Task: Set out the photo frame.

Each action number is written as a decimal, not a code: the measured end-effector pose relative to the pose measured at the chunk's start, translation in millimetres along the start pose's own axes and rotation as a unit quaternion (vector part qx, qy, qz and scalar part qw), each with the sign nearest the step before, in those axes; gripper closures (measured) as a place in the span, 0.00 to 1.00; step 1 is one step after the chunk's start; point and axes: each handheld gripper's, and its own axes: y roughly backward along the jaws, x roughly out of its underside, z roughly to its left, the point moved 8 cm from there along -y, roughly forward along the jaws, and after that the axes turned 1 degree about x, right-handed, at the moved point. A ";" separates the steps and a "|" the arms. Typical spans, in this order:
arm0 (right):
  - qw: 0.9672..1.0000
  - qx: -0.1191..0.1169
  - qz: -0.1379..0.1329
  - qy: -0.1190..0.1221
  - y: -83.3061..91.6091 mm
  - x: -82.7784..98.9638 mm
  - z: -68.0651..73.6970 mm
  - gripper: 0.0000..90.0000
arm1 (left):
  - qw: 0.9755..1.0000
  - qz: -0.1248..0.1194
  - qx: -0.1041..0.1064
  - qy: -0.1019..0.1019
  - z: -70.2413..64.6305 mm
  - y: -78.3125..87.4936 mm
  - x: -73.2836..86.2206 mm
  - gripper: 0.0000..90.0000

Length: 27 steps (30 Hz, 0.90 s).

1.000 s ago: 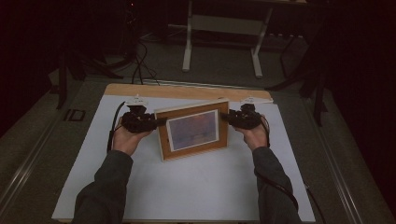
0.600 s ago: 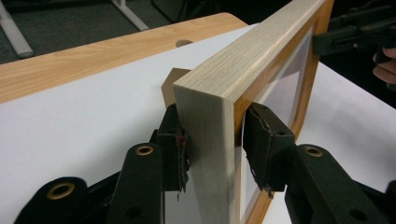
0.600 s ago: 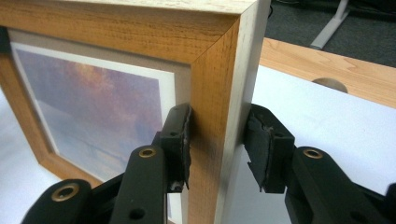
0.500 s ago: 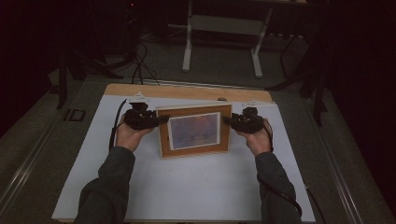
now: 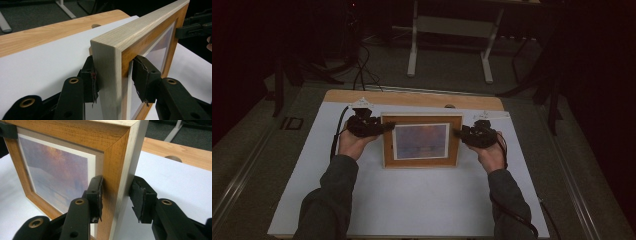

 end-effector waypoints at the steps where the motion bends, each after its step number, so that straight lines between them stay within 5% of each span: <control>1: 1.000 0.000 0.001 -0.001 0.5 0.3 0.5 0.69 | 1.000 0.000 0.001 -0.001 0.1 -0.2 0.0 0.65; 27: 1.000 -0.001 -0.009 0.006 5.8 4.1 -1.0 0.73 | 1.000 -0.001 0.001 0.014 -1.0 -2.1 0.1 0.61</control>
